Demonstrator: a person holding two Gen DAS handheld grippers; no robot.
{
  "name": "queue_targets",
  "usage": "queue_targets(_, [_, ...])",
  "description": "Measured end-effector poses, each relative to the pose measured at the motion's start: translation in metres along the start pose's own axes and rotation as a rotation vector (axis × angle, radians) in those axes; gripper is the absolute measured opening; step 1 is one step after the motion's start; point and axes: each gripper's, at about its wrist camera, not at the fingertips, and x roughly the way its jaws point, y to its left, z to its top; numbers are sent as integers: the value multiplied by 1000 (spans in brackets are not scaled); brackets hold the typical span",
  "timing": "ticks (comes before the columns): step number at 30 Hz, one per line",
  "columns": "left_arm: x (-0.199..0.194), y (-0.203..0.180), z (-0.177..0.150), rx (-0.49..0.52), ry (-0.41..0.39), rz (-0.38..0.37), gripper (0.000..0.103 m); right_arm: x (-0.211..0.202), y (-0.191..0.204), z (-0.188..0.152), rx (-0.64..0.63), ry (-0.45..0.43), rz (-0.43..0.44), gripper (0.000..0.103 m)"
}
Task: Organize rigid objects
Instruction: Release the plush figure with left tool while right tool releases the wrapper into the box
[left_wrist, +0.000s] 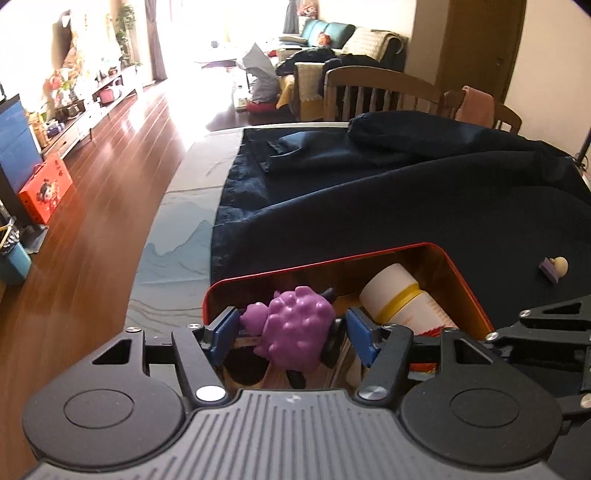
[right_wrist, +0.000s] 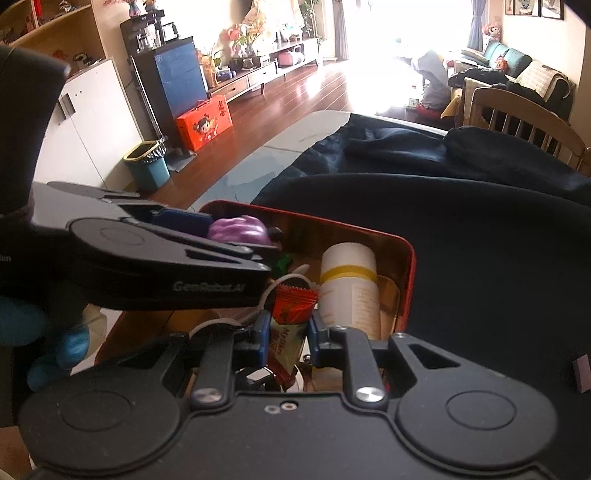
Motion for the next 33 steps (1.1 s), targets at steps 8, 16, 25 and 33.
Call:
queue_targets(8, [7,-3,1,20,19,-40,62,8,0,-1,-6,25,-12,22])
queue_targets(16, [9,2,0,9,26,-63,62,1,3,0,-14,20,-16,26])
queue_targets(25, [-5,4,-3,5,5,-62,63,-16,3,-2,4,-7,-6,31])
queue_targets(33, [-26,6,-5,3,-26,-54,66,-40,-2,-4,63,-51,1,38])
